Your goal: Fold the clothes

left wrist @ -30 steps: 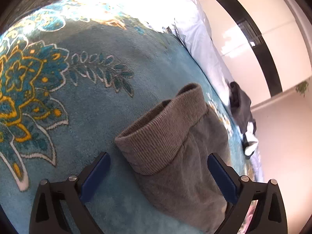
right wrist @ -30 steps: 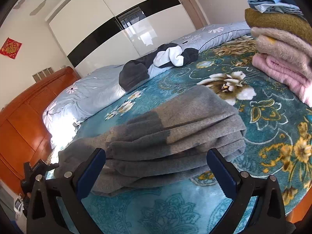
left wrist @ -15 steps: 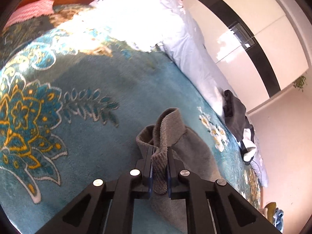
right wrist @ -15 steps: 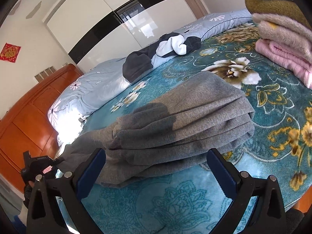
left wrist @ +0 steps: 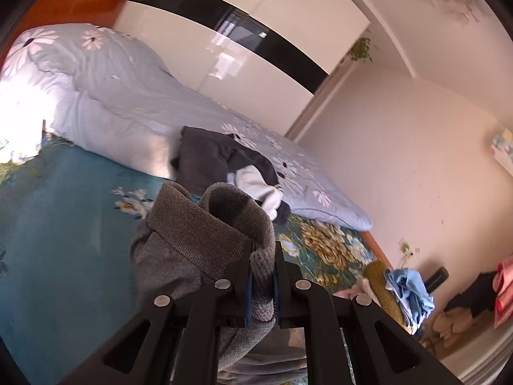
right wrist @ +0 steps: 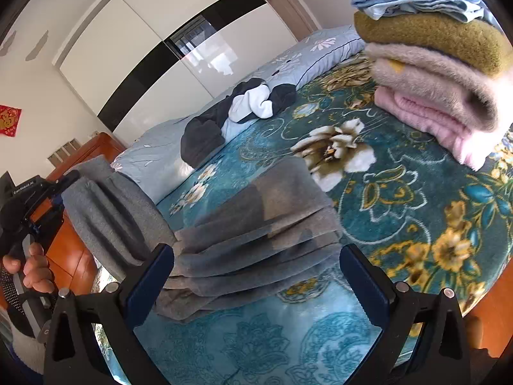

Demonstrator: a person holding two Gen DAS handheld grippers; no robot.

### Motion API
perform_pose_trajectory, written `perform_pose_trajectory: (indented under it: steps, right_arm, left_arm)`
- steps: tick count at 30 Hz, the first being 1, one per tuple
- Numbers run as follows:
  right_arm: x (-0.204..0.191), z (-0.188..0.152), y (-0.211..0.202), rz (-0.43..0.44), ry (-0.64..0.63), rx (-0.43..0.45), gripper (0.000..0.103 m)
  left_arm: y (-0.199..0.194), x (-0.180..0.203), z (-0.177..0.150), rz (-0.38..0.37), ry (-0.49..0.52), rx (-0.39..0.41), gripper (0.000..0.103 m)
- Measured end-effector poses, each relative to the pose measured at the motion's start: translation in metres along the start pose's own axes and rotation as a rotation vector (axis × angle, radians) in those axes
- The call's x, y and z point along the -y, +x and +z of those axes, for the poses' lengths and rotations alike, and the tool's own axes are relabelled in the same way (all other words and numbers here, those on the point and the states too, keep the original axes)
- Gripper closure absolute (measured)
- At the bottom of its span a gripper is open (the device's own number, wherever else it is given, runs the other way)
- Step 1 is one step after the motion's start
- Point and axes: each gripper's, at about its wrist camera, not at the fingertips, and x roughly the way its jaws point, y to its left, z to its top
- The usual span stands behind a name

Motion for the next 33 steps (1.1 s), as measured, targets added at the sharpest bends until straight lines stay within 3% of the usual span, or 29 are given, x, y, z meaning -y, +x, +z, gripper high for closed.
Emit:
perform_pose_trajectory:
  steps: [3,6,10,14,17,19,23,25,26,29,33]
  right_arm:
    - [0.012,0.011,-0.009,-0.033,0.001,0.003,0.000]
    - [0.024,0.018,-0.015,-0.063,0.014,0.003,0.000]
    - [0.040,0.020,-0.021,-0.097,0.035,-0.009,0.000]
    - [0.053,0.019,-0.022,-0.127,0.059,-0.030,0.000]
    - [0.056,0.022,-0.018,-0.137,0.065,-0.047,0.000]
    - [0.055,0.025,-0.014,-0.137,0.064,-0.055,0.000]
    - [0.041,0.035,-0.001,-0.113,0.014,-0.078,0.000]
    - [0.031,0.041,0.007,-0.089,-0.016,-0.096,0.000]
    - [0.026,0.044,0.011,-0.076,-0.030,-0.104,0.000]
    - [0.009,0.051,0.031,-0.025,-0.074,-0.145,0.000]
    - [-0.009,0.059,0.065,0.039,-0.123,-0.214,0.000]
  left_arm:
    - [0.040,0.040,-0.019,-0.071,0.048,-0.103,0.093]
    - [0.081,0.071,-0.057,-0.079,0.117,-0.224,0.093]
    - [0.126,0.080,-0.102,-0.066,0.107,-0.373,0.093]
    - [0.144,0.078,-0.132,-0.048,0.110,-0.481,0.092]
    - [0.143,0.076,-0.145,-0.057,0.102,-0.537,0.081]
    - [0.135,0.075,-0.145,-0.092,0.092,-0.569,0.060]
    - [0.104,0.075,-0.135,-0.157,0.145,-0.571,0.049]
    - [0.084,0.066,-0.120,-0.152,0.161,-0.526,0.044]
    - [0.075,0.057,-0.110,-0.125,0.157,-0.490,0.041]
    - [0.057,0.017,-0.084,0.052,0.115,-0.376,0.036]
    - [0.056,-0.053,-0.071,0.276,-0.009,-0.359,0.036]
